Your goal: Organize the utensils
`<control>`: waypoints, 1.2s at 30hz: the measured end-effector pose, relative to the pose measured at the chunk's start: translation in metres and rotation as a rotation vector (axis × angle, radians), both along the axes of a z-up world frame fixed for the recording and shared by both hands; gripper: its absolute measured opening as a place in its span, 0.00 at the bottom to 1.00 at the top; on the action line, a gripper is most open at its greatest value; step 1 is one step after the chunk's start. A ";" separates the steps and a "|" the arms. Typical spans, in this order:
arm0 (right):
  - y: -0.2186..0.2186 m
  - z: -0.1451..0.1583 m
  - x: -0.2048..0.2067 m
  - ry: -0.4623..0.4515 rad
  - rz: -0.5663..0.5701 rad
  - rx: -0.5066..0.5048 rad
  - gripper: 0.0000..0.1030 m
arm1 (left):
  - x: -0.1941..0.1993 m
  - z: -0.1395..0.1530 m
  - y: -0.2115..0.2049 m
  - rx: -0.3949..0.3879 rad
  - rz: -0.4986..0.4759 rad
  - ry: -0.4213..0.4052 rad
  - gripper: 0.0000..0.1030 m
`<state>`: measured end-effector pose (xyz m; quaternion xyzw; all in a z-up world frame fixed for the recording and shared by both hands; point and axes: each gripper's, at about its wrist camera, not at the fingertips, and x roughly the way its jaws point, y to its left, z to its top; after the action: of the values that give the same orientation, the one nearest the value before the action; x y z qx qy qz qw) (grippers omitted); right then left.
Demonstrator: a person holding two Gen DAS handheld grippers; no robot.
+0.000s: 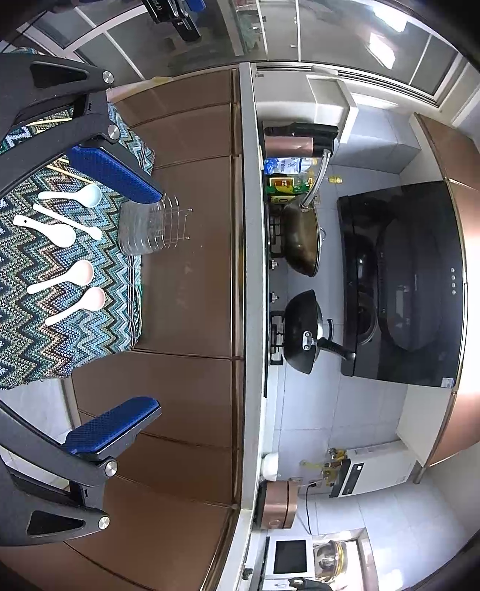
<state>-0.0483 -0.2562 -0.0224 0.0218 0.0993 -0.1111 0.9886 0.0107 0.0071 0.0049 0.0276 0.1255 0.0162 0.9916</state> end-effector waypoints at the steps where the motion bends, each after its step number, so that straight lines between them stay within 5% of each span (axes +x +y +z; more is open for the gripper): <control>1: 0.000 0.000 0.001 0.001 -0.002 -0.005 1.00 | -0.001 0.001 0.000 0.002 0.003 -0.005 0.78; 36: -0.016 0.004 -0.007 -0.033 -0.031 -0.037 1.00 | 0.013 0.002 0.009 -0.013 0.057 0.026 0.78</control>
<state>-0.0554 -0.2725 -0.0184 0.0068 0.0804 -0.1279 0.9885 0.0240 0.0164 0.0073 0.0177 0.1391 0.0432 0.9892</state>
